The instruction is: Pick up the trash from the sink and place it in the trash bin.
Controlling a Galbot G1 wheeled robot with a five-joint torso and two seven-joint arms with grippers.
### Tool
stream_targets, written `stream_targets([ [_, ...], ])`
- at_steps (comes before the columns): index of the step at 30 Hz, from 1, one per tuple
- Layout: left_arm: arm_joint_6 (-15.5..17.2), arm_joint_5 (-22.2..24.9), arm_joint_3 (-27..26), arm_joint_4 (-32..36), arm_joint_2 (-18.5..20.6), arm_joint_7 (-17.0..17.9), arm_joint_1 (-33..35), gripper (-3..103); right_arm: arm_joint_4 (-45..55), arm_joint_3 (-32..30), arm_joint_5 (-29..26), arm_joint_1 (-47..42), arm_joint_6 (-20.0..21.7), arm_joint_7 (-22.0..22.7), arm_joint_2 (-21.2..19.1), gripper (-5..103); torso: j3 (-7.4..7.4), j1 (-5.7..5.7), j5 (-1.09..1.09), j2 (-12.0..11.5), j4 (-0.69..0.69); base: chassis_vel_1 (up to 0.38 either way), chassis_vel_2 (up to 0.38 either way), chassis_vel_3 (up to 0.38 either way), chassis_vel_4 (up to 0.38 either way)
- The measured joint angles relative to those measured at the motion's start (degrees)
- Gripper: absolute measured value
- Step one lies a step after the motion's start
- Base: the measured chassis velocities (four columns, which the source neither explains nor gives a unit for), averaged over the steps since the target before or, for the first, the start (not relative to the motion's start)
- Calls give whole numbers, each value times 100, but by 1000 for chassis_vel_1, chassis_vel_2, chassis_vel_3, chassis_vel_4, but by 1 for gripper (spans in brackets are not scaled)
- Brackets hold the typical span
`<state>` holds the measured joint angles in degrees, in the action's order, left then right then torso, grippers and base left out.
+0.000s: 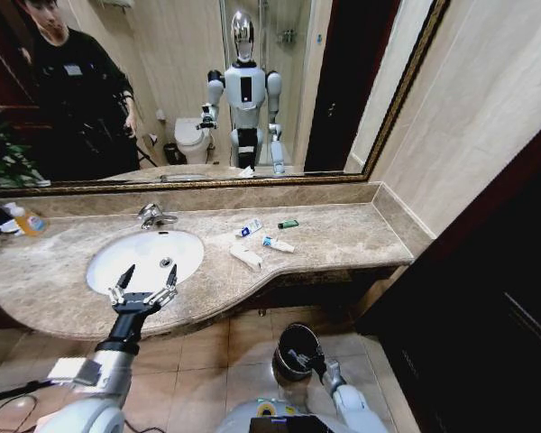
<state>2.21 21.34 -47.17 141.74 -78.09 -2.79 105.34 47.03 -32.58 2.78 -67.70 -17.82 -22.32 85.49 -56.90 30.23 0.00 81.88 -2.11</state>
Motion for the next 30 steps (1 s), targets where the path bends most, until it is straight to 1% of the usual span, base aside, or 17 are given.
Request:
stream_targets([
  [2,0,0,0,0,0,0,0,100,4,5,-13,1,0,-2,-2,93,0,0,0,0,0,0,0,0,0],
  [3,0,0,0,0,0,0,0,100,16,9,-22,-4,2,-4,-5,97,0,0,0,0,0,0,0,0,0],
  [4,0,0,0,0,0,0,0,100,28,13,-24,-11,8,-5,-7,99,0,0,0,0,0,0,0,0,0],
  [11,0,0,0,0,0,-1,0,100,266,59,-154,-165,119,-11,-52,100,0,0,0,0,0,0,0,0,0],
  [14,0,0,0,0,0,0,0,100,688,112,-291,-406,286,-27,-126,100,0,0,1,0,0,0,0,0,0],
  [15,0,0,0,0,0,0,0,100,921,133,-426,-522,365,-41,-168,100,0,0,1,0,0,0,0,0,0],
  [16,0,0,0,0,0,0,0,100,921,133,-426,-522,365,-41,-168,100,0,0,1,0,0,0,0,0,0],
  [17,0,0,0,0,0,0,0,100,1124,153,-565,-617,429,-51,-205,100,0,0,0,0,0,0,0,0,0],
  [19,0,0,0,0,0,0,0,100,1782,194,-1236,-919,604,-82,-350,100,0,0,1,0,0,0,0,0,0],
  [20,0,0,0,0,0,0,0,100,1782,194,-1236,-919,604,-82,-350,100,0,0,1,0,0,0,0,0,0],
  [21,0,0,0,0,0,0,0,100,1941,194,-1381,-985,612,-84,-389,100,0,0,2,0,0,0,0,0,0],
  [23,0,0,0,0,0,0,0,100,2657,173,-1933,-1299,647,-115,-585,100,0,0,1,0,0,0,0,0,0],
  [24,0,0,0,0,0,0,0,100,2657,173,-1933,-1299,647,-115,-585,100,0,0,1,0,0,0,0,0,0],
  [26,0,0,0,0,0,0,0,100,3432,86,-2246,-1614,643,-144,-765,100,0,0,2,0,0,0,0,0,0],
  [27,0,0,0,0,0,0,0,100,3432,86,-2246,-1614,643,-144,-765,100,0,0,2,0,0,0,0,0,0],
  [29,0,0,0,0,0,0,0,100,4235,-18,-2365,-1937,645,-107,-981,100,0,-1,0,0,0,0,0,0,0],
  [30,0,0,0,0,0,0,0,100,4235,-18,-2365,-1937,645,-107,-981,100,0,-1,0,0,0,0,0,0,0],
])
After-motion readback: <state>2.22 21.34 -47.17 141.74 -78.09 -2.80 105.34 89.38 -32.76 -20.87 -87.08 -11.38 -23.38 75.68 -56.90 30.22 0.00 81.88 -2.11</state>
